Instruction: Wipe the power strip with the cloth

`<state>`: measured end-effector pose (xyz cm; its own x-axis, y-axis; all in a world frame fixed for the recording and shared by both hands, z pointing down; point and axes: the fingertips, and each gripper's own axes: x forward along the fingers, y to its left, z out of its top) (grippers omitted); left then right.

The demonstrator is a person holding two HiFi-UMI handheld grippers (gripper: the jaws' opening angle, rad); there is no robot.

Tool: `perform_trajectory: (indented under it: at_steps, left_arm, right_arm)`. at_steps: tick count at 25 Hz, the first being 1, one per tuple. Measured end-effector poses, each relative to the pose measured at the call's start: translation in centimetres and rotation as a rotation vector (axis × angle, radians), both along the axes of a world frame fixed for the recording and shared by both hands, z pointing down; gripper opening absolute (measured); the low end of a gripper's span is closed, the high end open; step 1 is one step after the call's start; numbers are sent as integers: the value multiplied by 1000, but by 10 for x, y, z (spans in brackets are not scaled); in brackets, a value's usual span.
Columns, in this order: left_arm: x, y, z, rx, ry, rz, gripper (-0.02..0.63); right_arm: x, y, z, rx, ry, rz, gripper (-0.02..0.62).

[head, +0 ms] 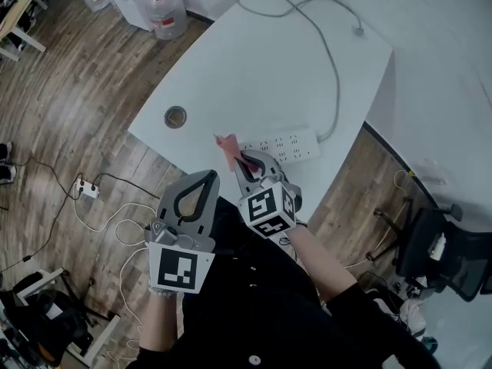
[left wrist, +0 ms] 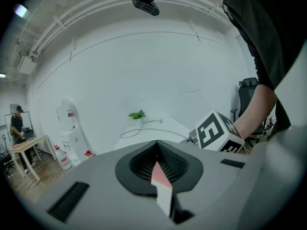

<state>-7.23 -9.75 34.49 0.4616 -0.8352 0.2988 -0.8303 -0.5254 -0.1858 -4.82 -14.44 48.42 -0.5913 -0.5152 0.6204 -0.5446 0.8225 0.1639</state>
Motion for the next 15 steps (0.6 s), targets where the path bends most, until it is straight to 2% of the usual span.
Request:
perform_trajectory:
  at_steps: [15]
  left_arm:
    - [-13, -5, 8, -24, 0, -5, 14]
  right_arm:
    - [3, -19, 46, -4, 153, 6, 50]
